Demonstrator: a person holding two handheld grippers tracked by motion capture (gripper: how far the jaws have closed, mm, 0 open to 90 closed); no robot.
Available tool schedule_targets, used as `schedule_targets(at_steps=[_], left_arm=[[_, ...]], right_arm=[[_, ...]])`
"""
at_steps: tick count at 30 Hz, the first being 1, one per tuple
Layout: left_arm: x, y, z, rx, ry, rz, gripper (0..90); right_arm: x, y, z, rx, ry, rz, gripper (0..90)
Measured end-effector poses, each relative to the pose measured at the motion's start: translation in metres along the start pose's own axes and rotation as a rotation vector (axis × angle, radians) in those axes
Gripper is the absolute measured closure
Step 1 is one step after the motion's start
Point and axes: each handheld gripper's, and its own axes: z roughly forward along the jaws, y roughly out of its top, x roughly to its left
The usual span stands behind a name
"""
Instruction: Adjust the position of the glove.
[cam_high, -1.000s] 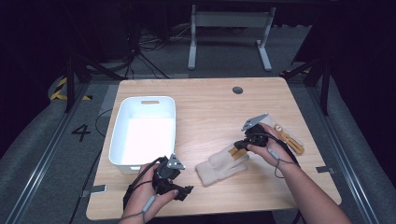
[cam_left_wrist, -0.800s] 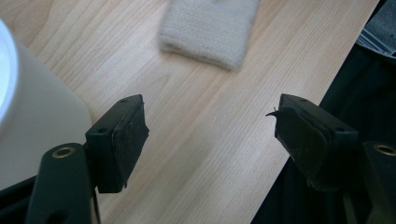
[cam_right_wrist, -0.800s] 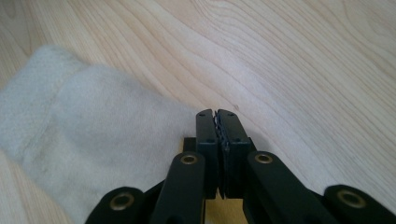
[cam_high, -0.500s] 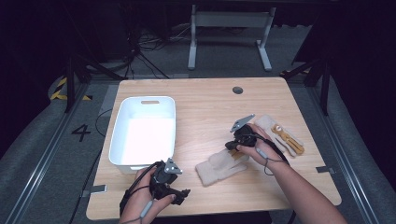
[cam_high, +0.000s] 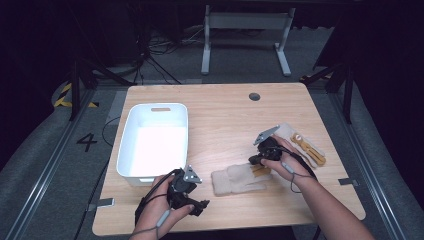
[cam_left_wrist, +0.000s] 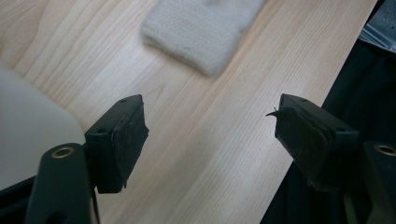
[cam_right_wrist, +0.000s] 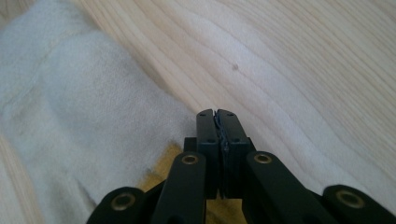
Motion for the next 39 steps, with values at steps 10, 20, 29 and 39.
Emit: schedule_targets(at_steps=[10, 20, 29, 39], left_arm=[[0.002, 0.018, 0.01, 0.001, -0.025, 0.033, 25.5], [0.005, 0.025, 0.01, -0.002, -0.029, 0.028, 25.6], [0.011, 0.027, 0.006, -0.027, -0.031, 0.0, 25.7], [0.011, 0.03, 0.005, -0.038, -0.047, 0.005, 25.7]], right_arm=[[0.004, -0.022, -0.015, 0.007, -0.014, 0.017, 89.3], [0.004, -0.028, -0.038, -0.093, -0.018, 0.04, 81.2], [-0.004, -0.036, -0.064, -0.215, -0.052, 0.105, 65.1], [-0.022, -0.052, -0.086, -0.288, -0.113, 0.18, 61.5]])
